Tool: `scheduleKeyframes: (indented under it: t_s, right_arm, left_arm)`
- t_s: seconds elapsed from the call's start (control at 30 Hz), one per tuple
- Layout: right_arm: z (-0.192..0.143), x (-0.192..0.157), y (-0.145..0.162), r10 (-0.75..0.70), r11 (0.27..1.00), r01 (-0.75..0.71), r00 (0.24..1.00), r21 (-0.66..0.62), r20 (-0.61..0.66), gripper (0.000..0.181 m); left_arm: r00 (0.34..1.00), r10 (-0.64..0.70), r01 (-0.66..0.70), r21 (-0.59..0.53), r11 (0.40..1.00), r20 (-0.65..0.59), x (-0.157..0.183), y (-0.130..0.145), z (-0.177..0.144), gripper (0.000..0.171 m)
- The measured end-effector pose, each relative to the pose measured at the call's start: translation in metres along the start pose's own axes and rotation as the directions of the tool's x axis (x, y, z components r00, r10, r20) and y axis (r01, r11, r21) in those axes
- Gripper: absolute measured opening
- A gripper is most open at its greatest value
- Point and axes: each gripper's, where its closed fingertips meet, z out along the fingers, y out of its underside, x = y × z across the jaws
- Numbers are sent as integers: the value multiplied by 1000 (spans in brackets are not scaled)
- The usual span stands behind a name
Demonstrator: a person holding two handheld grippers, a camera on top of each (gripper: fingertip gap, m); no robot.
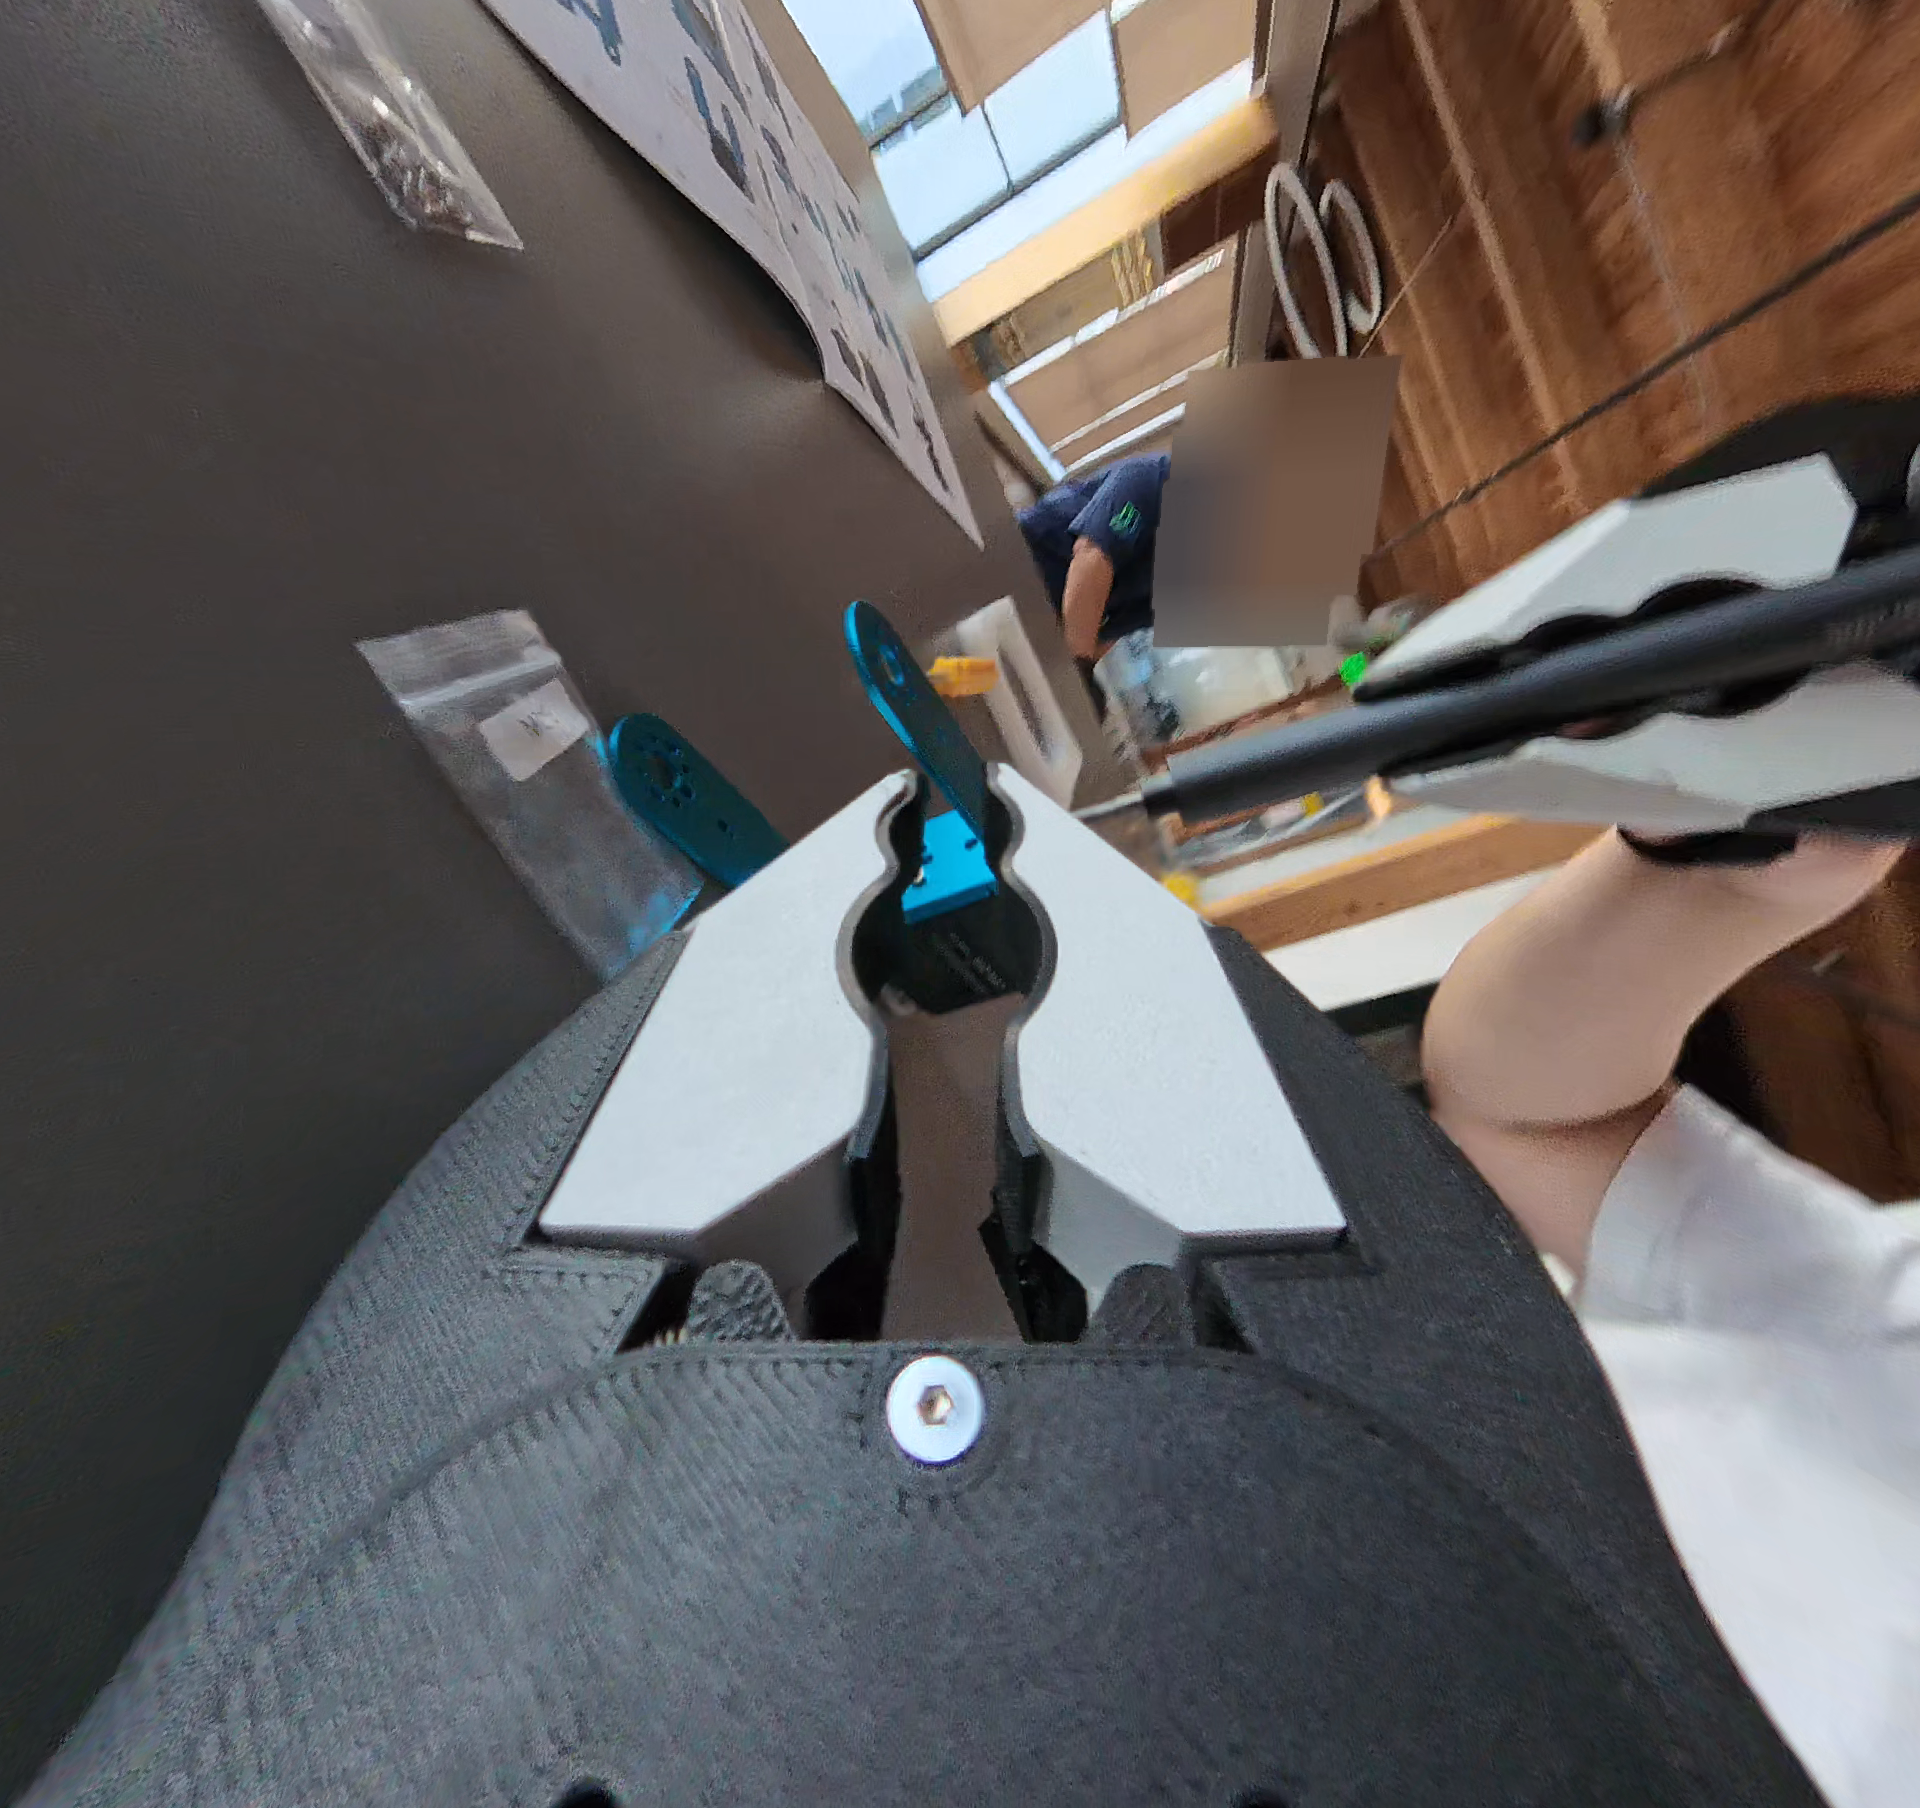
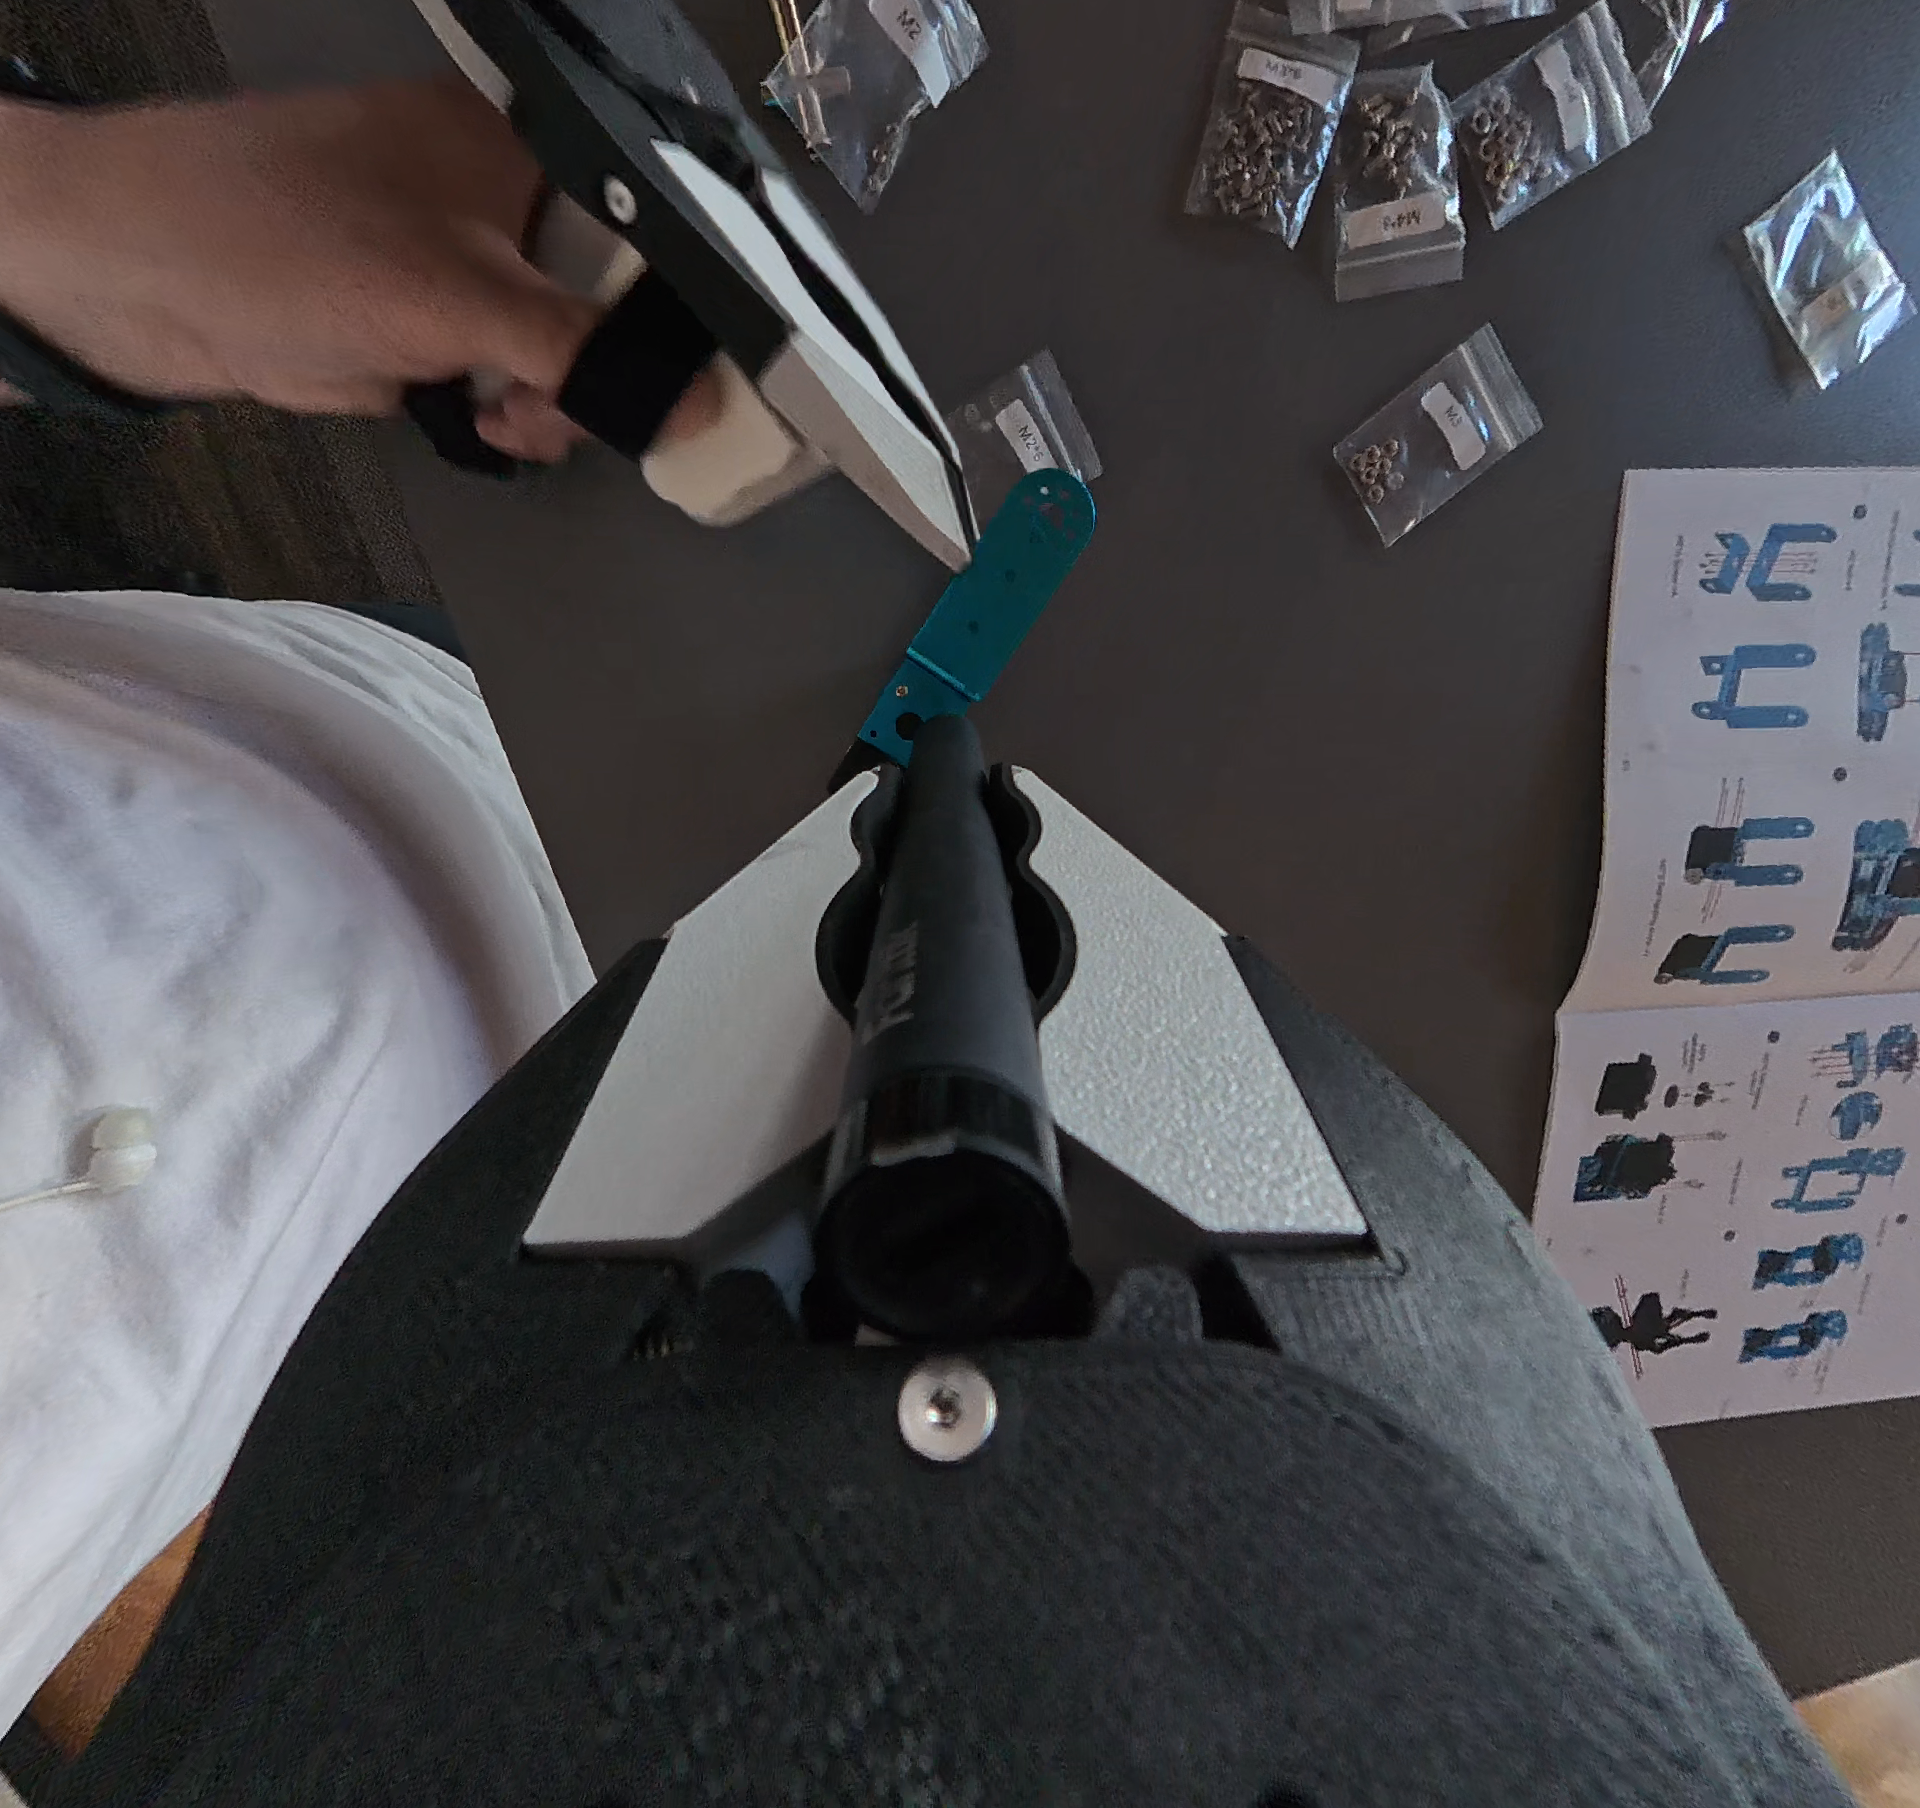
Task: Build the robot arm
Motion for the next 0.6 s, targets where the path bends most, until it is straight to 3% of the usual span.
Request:
scheduleKeyframes:
  t_s: [0.07,0.1,0.13,0.2,0.23,0.27,0.3,0.47,0.6]
  right_arm:
    - [0,0,-1,-21,1000,21,1000,-11,-1,19]
    - [0,-1,-1,-33,999,33,999,-14,-1,19]
    - [0,-1,-1,-41,999,41,999,-16,0,19]
    - [0,-1,-1,-47,999,47,999,-17,5,19]
    - [0,-1,-1,-45,999,45,999,-17,7,19]
    - [1,0,-1,-42,999,42,999,-18,10,19]
    - [1,0,-1,-40,999,41,999,-18,12,19]
    - [1,1,-1,-9,1000,10,1000,-19,16,19]
    - [1,1,-1,-8,1000,9,1000,-22,16,19]
  left_arm:
    - [982,189,-190,-45,981,-27,15,-11,-19,17]
    - [946,322,-324,-74,943,-49,25,-19,-28,19]
    - [876,478,-482,-119,868,-60,33,-27,-35,27]
    - [616,776,-783,-215,583,-138,45,-35,-36,53]
    - [484,847,-868,-245,432,-219,51,-31,-33,55]
    - [388,875,-911,-268,315,-290,53,-27,-26,52]
    - [340,863,-928,-283,242,-374,57,-18,-18,57]
    - [266,733,-929,-370,21,-626,30,17,12,66]
    - [201,666,-909,-390,-147,-719,3,32,17,57]
